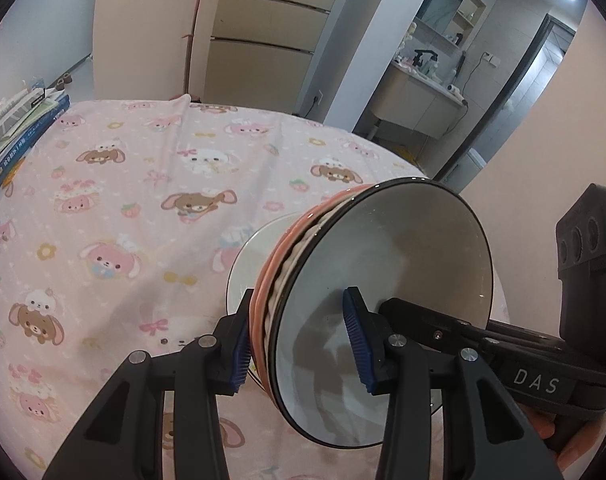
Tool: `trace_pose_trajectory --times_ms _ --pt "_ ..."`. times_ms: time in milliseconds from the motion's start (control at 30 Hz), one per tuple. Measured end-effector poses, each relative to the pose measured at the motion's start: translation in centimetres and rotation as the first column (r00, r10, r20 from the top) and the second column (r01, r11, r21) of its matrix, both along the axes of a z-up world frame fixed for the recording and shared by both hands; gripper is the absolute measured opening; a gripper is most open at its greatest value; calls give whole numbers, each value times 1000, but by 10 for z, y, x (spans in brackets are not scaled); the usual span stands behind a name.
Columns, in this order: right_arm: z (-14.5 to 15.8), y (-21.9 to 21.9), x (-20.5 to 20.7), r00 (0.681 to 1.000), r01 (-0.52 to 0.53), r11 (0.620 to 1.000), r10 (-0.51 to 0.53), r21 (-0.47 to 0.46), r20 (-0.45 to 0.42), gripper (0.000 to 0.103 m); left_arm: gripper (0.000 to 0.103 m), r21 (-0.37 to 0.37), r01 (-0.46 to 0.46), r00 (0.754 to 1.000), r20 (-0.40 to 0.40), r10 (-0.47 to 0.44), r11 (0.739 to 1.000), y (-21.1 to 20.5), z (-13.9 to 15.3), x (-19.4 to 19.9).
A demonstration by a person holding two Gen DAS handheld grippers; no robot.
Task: Organize plates and bowls
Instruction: 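Carry the tilted bowl stack with both tools over the 'Life' plate, then level the bowl stack and lower it onto the 'Life' plate with both tools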
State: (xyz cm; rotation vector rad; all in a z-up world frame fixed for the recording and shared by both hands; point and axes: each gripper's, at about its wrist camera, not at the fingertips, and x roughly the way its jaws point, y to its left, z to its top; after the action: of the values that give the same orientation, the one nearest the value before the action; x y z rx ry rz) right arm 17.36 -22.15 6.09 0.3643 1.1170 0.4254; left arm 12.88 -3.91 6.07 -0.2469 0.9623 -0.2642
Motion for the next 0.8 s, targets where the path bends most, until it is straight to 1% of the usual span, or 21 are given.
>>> trace_pose_trajectory --times_ms 233,367,800 --pt "-22 -7 0 999 11 1000 -11 -4 -49 32 44 4 26 998 -58 -26 1000 -9 -21 6" --pt "-30 -12 0 997 16 1000 -17 -7 -69 32 44 4 37 997 -75 -37 999 -13 -28 7" --pt "-43 -27 5 993 44 999 -44 -9 -107 32 44 3 64 991 -115 -63 998 -28 -41 19"
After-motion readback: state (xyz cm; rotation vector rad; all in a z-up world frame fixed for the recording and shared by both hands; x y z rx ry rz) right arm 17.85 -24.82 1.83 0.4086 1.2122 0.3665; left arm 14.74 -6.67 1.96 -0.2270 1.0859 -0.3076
